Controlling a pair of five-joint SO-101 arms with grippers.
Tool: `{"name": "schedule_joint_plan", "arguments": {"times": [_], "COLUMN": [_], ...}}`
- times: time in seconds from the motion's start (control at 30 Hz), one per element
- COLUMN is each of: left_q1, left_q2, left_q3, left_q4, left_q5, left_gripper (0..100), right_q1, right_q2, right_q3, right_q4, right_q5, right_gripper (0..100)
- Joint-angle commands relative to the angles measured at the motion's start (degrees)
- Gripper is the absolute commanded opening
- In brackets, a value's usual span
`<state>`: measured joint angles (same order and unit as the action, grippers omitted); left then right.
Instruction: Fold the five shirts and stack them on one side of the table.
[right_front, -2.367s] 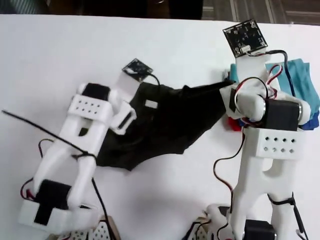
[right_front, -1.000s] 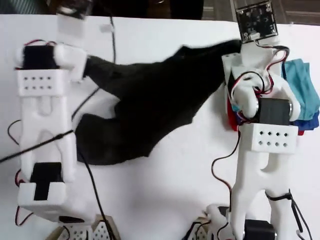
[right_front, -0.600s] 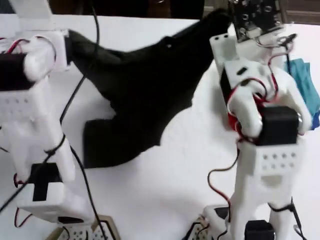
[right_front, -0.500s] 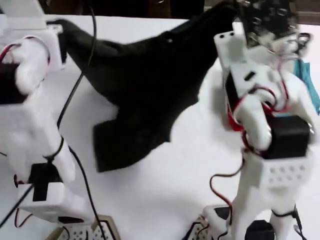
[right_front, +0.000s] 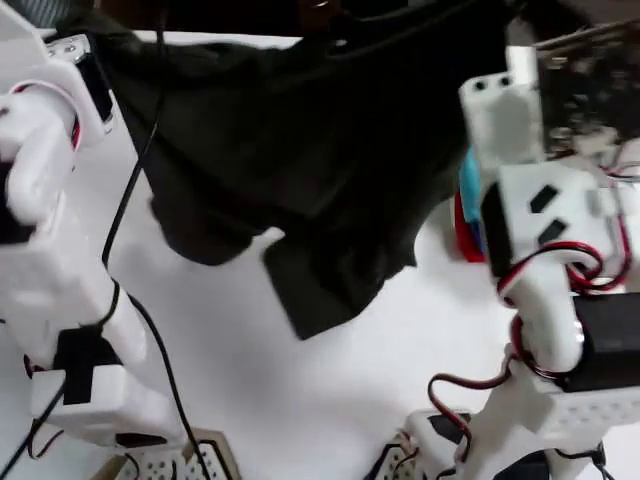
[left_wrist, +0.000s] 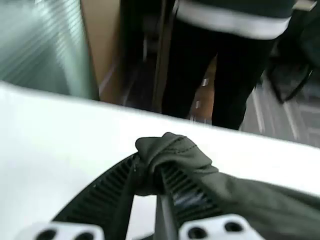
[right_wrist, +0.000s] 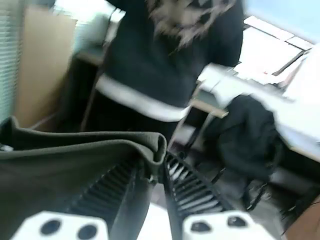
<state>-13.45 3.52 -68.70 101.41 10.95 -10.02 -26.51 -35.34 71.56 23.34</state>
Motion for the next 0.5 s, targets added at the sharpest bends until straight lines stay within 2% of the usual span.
{"name": "schedule_joint_plan", "arguments": {"times": [0.0,0.3,0.47], "left_q1": [-0.70,-1.93,-3.43], "left_q2": [-0.26,0.18,0.18], "left_q3": [11.47,46.81,61.14], "left_q4": [0.97,0.35,-5.10], "left_q5": [2.02,1.23,-5.80], "left_gripper": [3,3,3], "right_q1": [-4.18,-10.95,-10.95], "right_q2": [-1.89,-2.07,-5.49], "right_q3": [4.75,26.64,38.24], "right_q4": [4.26,7.16,5.85], "right_q5": [0.97,0.97,0.97], "right_gripper": [2.0,2.1,2.1]}}
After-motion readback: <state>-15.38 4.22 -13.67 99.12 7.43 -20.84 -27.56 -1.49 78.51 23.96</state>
